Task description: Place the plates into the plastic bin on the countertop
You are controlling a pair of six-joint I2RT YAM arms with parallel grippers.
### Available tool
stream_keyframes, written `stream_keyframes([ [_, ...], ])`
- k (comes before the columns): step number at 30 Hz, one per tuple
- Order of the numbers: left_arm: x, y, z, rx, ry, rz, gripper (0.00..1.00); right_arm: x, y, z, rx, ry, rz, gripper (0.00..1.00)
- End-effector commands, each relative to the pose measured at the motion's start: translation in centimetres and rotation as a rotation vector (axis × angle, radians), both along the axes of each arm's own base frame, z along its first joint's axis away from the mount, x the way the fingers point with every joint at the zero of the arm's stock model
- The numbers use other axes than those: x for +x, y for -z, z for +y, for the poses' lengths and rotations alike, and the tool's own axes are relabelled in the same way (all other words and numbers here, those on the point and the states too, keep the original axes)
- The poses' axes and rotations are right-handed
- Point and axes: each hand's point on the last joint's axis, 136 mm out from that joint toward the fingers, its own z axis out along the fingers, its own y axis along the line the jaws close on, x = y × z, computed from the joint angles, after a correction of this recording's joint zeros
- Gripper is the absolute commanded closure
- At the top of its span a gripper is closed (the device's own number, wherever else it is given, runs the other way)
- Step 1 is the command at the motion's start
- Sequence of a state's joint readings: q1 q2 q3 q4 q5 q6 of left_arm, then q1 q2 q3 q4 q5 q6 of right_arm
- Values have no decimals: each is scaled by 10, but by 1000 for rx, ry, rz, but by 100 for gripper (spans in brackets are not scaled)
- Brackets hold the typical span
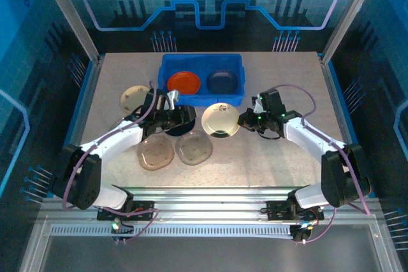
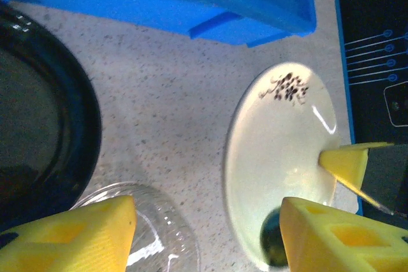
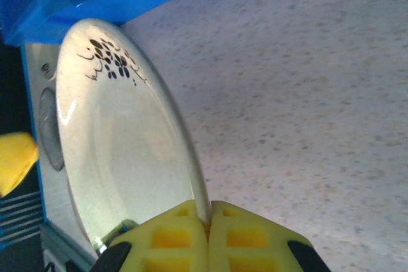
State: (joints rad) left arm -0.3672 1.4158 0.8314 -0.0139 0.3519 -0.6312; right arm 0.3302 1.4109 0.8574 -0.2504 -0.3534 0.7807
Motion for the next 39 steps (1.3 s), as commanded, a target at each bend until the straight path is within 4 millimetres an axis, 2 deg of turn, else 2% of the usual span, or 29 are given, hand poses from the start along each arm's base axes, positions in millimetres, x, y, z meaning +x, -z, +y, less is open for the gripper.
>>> stream_keyframes([
  [1, 10, -20, -15, -47, 31, -44, 41, 0, -39, 24, 64, -96, -82, 100],
  [4, 13, -22, -18, -57, 35, -48, 43, -2, -46, 32, 64, -131, -99, 100],
  [6, 14, -24, -21, -64, 40, -53, 50, -2, -52, 38, 83, -147, -117, 100],
  [7, 14, -24, -22, -68, 43, -52, 56, -2, -53, 41, 86, -155, -121, 100],
  [9, 15, -25, -24, -79, 46, -51, 82, -1, -57, 45, 91, -170, -131, 100],
  [11, 15, -26, -25, -92, 45, -48, 100, 2, -61, 49, 113, -175, -145, 100],
  [13, 13, -28, -27, -108, 51, -49, 100, 6, -65, 53, 139, -177, -158, 100],
  [17, 8, -35, -28, -146, 58, -62, 100, 12, -69, 61, 179, -188, -171, 80],
  [19, 7, -38, -29, -162, 58, -61, 100, 16, -67, 63, 185, -186, -167, 79],
  [20, 6, -40, -29, -169, 58, -62, 100, 18, -67, 64, 188, -184, -170, 80],
  [21, 6, -41, -29, -170, 59, -64, 100, 20, -66, 65, 190, -182, -165, 93],
  [22, 6, -41, -29, -168, 59, -63, 100, 21, -65, 65, 188, -178, -160, 100],
  [24, 6, -40, -26, -150, 46, -56, 100, 26, -67, 66, 183, -168, -159, 100],
  [25, 6, -39, -23, -140, 41, -53, 96, 29, -69, 65, 180, -160, -164, 100],
  [26, 7, -39, -19, -129, 33, -53, 68, 33, -71, 65, 168, -150, -168, 100],
  [27, 7, -40, -15, -117, 24, -60, 45, 39, -74, 65, 154, -144, -177, 100],
  [29, 8, -42, -4, -86, -5, -72, 17, 53, -79, 64, 116, -123, -191, 100],
  [30, 9, -45, 3, -70, -22, -84, 11, 61, -82, 64, 101, -110, -202, 100],
  [32, 10, -51, 16, -47, -51, -104, 6, 83, -86, 65, 62, -82, -216, 100],
  [36, 14, -61, 45, -24, -114, -126, 6, 132, -91, 75, 1, -43, -247, 100],
  [39, 17, -64, 62, -29, -151, -138, 6, 167, -83, 86, -15, -22, -247, 100],
])
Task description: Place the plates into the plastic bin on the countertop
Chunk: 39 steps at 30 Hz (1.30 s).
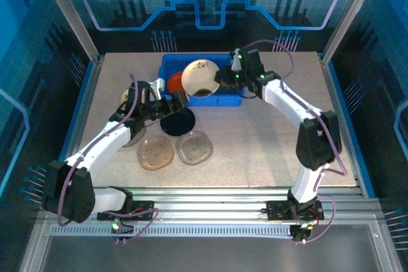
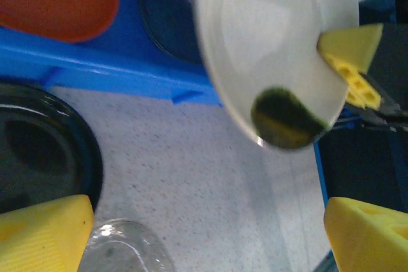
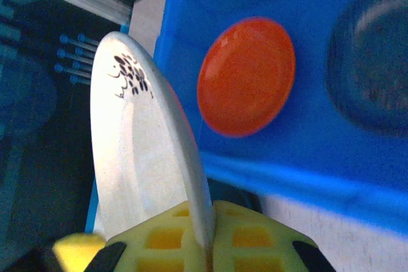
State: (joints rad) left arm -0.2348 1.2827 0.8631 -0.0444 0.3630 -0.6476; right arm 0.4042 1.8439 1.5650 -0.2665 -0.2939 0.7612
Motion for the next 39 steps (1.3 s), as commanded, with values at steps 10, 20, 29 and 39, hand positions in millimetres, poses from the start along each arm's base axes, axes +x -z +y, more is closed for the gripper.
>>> stream_keyframes([
  [10, 6, -17, 54, -17, -111, -59, 7, 101, 64, 58, 9, 41, 74, 100],
  [20, 8, -20, 61, -7, -129, -64, 7, 119, 110, 80, -32, 42, 148, 100],
  [29, 4, -9, 63, 6, -141, -36, 7, 111, 132, 86, -75, 18, 179, 100],
  [39, 5, -13, 64, 12, -146, -48, 7, 100, 127, 74, -186, 32, 156, 59],
])
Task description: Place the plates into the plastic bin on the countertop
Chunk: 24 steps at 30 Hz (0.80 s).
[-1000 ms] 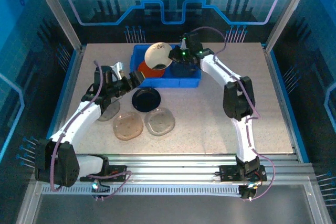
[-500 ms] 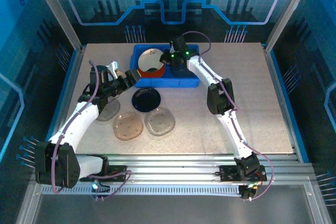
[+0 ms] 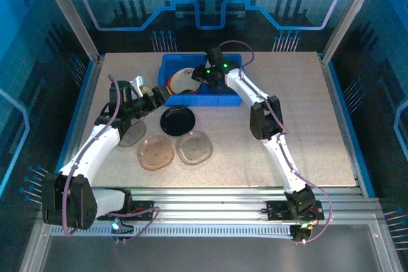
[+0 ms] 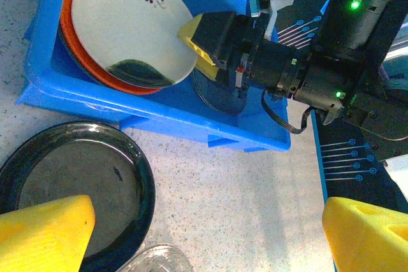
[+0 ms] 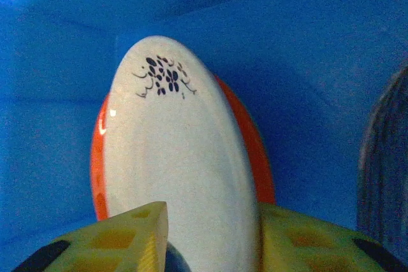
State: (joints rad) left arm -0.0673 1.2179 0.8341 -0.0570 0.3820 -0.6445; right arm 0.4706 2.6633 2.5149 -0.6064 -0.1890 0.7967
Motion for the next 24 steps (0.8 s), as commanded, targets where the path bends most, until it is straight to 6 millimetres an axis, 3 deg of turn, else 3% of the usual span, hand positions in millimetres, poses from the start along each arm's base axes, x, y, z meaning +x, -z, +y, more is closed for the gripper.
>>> stream_keyframes([
  [1, -3, -5, 4, 26, 2, -26, 7, -9, -16, -4, -63, -3, -30, 58],
  [15, 2, -2, 9, 60, -16, -16, 7, -19, -40, -12, -77, -17, -84, 54],
  [20, 17, -7, 21, 121, -57, -20, 7, -23, -72, -9, -27, -33, -131, 54],
  [24, 44, -10, 40, 100, -115, -18, 8, -39, -117, -13, 27, -52, -218, 53],
])
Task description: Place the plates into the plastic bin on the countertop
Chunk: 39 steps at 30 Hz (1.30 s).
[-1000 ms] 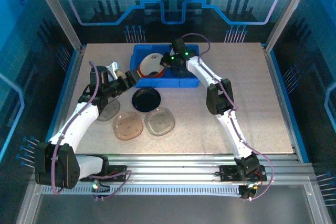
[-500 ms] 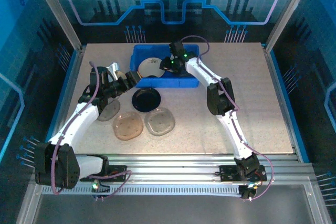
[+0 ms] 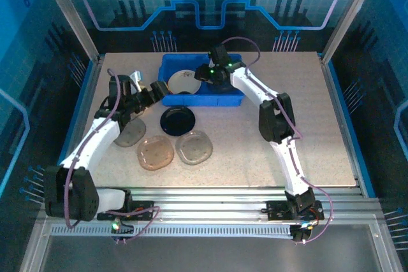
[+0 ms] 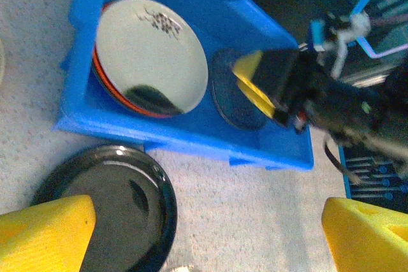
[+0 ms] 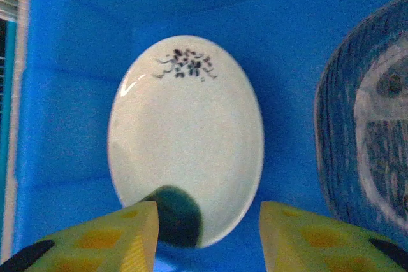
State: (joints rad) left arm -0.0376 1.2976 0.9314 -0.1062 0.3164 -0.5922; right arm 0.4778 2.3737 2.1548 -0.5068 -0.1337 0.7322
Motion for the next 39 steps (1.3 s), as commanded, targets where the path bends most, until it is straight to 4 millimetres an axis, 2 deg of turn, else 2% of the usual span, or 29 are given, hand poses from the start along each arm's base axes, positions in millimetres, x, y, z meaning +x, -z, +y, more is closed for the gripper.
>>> stream_keyframes([
  [1, 28, -7, 27, 15, -72, -21, 9, -15, -79, 6, 88, -50, -154, 51],
  [4, 48, -9, 44, 0, -113, -35, 11, -36, -99, -3, 91, -76, -189, 47],
  [8, 67, -5, 60, 0, -146, -33, 12, -68, -112, -20, 80, -92, -214, 45],
  [12, 71, 7, 74, 20, -173, -2, 12, -100, -118, -36, 53, -111, -217, 44],
  [15, 66, 15, 79, 7, -177, 15, 14, -127, -110, -46, 18, -137, -191, 47],
  [19, 54, 25, 71, -28, -149, 47, 16, -161, -92, -60, -18, -163, -135, 55],
  [22, 43, 30, 62, -59, -131, 63, 16, -184, -72, -65, -31, -195, -72, 57],
  [25, 30, 34, 48, -67, -102, 84, 16, -205, -54, -61, -30, -244, -30, 51],
  [29, 9, 40, 20, -45, -32, 118, 16, -231, -21, -44, 7, -324, 67, 45],
  [34, -23, 43, -18, 0, 66, 142, 16, -251, 18, -28, -37, -385, 166, 44],
  [39, -48, 46, -33, 14, 112, 163, 16, -258, 52, -26, -128, -411, 233, 44],
])
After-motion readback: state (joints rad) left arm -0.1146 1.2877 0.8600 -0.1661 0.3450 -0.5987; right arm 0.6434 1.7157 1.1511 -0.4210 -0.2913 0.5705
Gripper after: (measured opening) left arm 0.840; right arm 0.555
